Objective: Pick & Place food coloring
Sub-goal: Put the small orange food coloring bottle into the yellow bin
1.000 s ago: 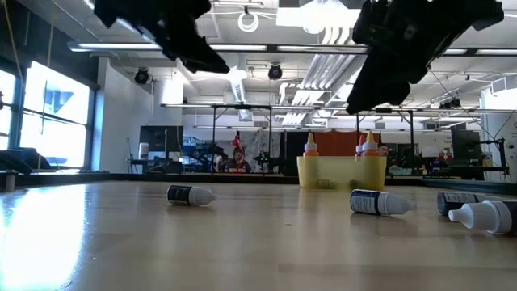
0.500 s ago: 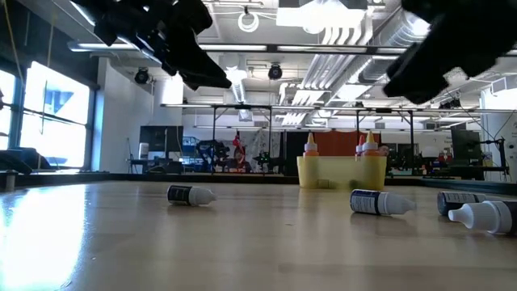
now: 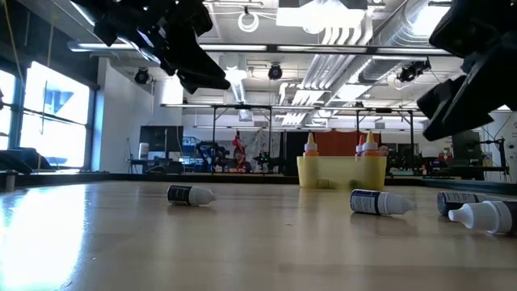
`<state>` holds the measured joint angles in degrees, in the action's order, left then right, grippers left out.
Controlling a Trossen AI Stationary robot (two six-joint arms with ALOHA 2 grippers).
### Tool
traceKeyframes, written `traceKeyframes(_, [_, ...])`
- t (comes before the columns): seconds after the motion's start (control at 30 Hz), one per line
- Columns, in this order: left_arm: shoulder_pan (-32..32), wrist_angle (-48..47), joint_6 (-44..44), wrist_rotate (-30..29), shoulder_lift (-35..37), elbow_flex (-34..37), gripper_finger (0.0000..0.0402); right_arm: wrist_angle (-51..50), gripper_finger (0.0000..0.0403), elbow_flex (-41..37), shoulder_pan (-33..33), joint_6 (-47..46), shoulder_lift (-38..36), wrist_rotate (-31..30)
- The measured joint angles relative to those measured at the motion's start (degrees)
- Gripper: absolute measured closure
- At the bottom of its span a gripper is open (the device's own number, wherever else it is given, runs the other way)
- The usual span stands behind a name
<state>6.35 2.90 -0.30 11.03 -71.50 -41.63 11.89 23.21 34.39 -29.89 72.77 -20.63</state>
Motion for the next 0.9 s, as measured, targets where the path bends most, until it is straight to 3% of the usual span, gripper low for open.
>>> traceKeyframes(0.27, [0.00,0.56,-0.02,-0.07,-0.03,-0.02,0.0255,3.70,0.0276,-2.04,1.03,-1.16,1.40,-1.62])
traceKeyframes(0.43, [0.00,0.56,-0.02,-0.22,-0.03,-0.02,0.0255,11.41,0.0276,-1.98,1.03,0.61,8.52,-0.11])
traceKeyframes(0.57, [0.00,0.69,-0.02,-0.24,-0.03,-0.02,0.0255,12.62,0.0276,-1.98,1.03,1.32,13.69,-0.43])
traceKeyframes(0.77, [0.00,0.63,-0.04,-0.44,-0.03,-0.02,0.0255,15.15,0.0276,-1.84,1.09,-4.82,19.84,1.40])
traceKeyframes(0.9, [0.00,0.45,-0.24,-3.08,-0.03,-0.02,0.0255,15.60,0.0276,-1.69,2.34,-1.73,22.30,-1.23])
